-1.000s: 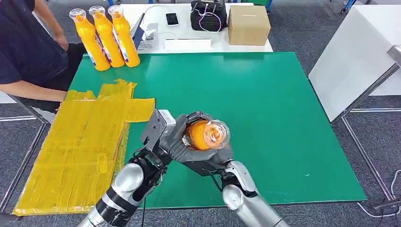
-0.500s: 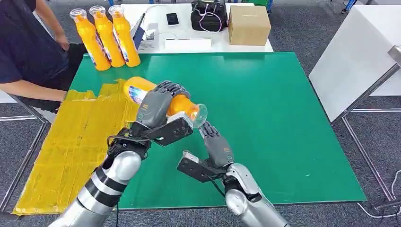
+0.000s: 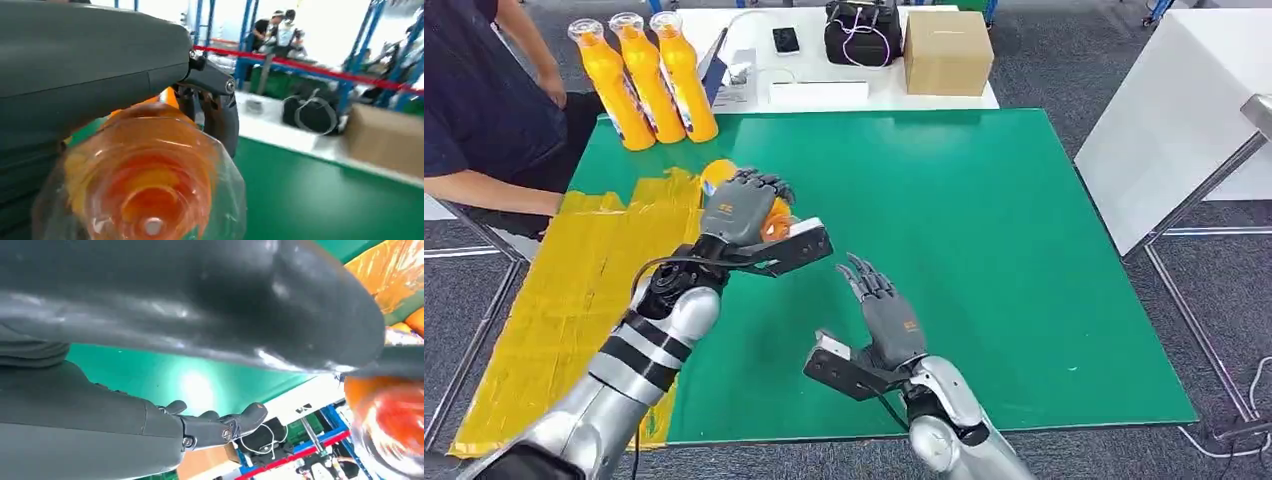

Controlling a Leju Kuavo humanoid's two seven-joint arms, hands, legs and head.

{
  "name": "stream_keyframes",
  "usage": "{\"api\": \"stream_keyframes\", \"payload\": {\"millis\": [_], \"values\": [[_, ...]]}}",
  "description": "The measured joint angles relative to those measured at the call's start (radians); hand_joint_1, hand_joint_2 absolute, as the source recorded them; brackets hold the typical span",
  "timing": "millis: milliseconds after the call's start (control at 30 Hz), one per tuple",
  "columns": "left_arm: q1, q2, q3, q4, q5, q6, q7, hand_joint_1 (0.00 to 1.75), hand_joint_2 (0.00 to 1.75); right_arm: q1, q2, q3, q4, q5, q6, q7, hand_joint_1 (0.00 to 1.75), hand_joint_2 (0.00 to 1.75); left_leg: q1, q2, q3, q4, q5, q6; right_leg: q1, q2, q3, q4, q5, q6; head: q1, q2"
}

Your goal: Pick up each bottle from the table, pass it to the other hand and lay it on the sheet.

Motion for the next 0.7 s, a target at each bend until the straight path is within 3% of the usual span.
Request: {"api": "stream_keyframes", "payload": {"millis": [400,700], "values": [[-0.091,0.026,0.010,0.379,-0.093,-0.037,0.076,1.75,1.75,0.116,-0.039,-0.103,-0.184,-0.010,-0.043,-0.014,0.00,0.00,0.000,0.000,0.000,0.000,0.000,0.000,0.000,0.000,0.000,0.000,0.000,0.000,0.000,0.000],[-0.096,0.053,0.018,0.489,-0.156,-0.098,0.126,1.75,1.75,0.200,-0.069,-0.208,-0.355,-0.037,-0.074,-0.048,0.00,0.00,0.000,-0.001,0.000,0.000,0.000,0.000,0.000,0.000,0.000,0.000,0.000,0.000,0.000,0.000]]}}
